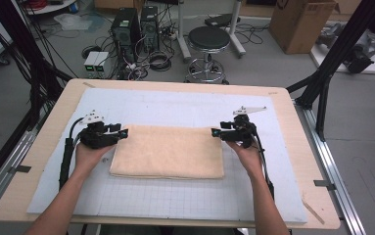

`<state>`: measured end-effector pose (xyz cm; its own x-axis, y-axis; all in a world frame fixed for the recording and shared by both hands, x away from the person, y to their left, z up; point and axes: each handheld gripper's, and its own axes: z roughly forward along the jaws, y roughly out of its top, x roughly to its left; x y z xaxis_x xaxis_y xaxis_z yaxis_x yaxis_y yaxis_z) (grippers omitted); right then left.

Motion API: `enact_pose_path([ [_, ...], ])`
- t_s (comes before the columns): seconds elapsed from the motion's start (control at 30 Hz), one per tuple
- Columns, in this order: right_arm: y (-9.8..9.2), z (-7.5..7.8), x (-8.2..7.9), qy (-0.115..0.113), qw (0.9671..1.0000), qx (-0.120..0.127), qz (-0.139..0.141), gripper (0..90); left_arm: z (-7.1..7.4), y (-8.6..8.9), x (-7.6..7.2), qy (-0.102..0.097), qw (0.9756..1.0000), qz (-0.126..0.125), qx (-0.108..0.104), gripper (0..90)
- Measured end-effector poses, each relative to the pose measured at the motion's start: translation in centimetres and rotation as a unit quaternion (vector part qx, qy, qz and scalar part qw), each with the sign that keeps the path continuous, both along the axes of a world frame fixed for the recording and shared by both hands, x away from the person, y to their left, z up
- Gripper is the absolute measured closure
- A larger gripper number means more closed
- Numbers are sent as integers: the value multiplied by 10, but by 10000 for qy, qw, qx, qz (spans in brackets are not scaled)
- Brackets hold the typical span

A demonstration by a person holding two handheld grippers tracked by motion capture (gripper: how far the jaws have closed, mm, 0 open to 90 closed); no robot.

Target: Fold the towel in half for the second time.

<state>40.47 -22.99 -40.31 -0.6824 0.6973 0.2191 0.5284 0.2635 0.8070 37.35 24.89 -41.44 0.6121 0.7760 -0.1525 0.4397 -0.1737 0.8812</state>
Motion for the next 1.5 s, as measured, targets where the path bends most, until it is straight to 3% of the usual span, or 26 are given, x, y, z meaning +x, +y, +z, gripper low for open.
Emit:
enact_pose_path([
  [0.13, 2, 4, -5, -59, 10000, -52, 2, 341, 3, 3, -3, 27, 10000, -44, -53, 503],
  [0.57, 1, 16, -16, -227, 9997, -18, 51, 232, 9, -1, -12, -14, 9996, -242, 115, 441],
  [0.97, 0, 24, -28, -296, 9995, -72, 119, 203, 17, 5, -29, -213, 9992, -279, 191, 405],
  [1.17, -3, 29, -35, -319, 9994, -16, 126, 184, 17, 14, -39, -203, 9994, -228, 172, 371],
  [1.5, -4, 37, -47, -568, 9983, -60, 119, 156, 19, 21, -55, -250, 9990, -296, 201, 327],
])
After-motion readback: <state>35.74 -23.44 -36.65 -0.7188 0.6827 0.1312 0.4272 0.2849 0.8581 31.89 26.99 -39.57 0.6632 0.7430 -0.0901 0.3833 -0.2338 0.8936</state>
